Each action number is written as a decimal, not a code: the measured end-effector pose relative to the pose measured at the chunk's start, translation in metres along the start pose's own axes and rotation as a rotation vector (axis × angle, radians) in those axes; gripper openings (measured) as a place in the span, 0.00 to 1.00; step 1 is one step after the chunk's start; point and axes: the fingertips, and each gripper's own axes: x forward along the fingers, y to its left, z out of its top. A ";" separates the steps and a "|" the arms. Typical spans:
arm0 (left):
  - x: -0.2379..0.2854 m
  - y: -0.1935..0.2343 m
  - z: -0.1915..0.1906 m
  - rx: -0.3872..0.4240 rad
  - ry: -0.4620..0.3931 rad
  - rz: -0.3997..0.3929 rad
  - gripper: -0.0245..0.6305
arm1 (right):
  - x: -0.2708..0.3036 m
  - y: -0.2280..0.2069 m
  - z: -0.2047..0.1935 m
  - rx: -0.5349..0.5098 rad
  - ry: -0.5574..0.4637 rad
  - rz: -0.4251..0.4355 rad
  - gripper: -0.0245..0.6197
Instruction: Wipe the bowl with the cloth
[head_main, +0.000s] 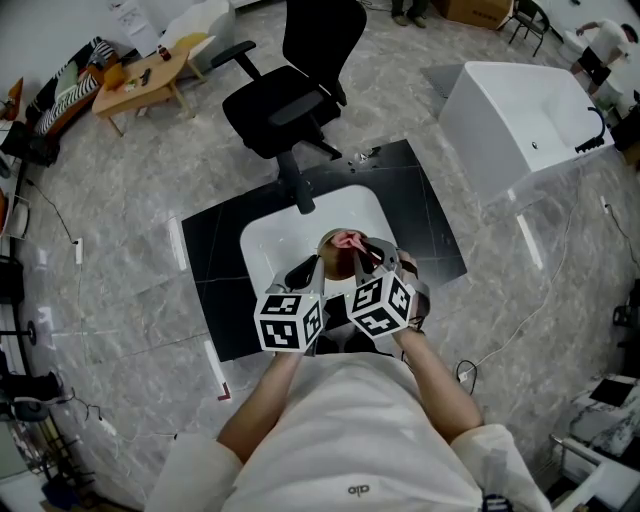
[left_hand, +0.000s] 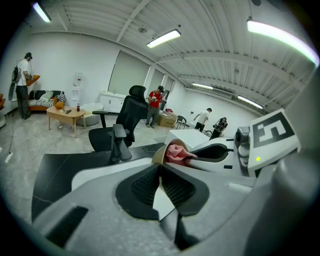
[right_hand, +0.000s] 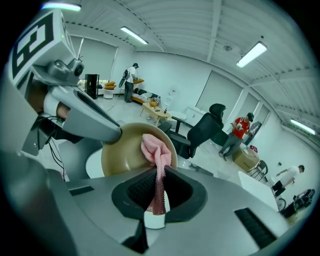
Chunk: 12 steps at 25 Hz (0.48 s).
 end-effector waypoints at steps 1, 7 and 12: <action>0.000 0.002 0.000 0.000 0.000 0.003 0.07 | 0.000 0.002 -0.002 0.021 0.009 0.009 0.08; -0.002 0.005 -0.001 -0.006 -0.002 0.013 0.07 | 0.000 0.022 -0.014 0.090 0.051 0.073 0.08; 0.000 0.002 0.000 0.003 -0.002 0.008 0.07 | 0.003 0.045 -0.012 0.122 0.043 0.167 0.08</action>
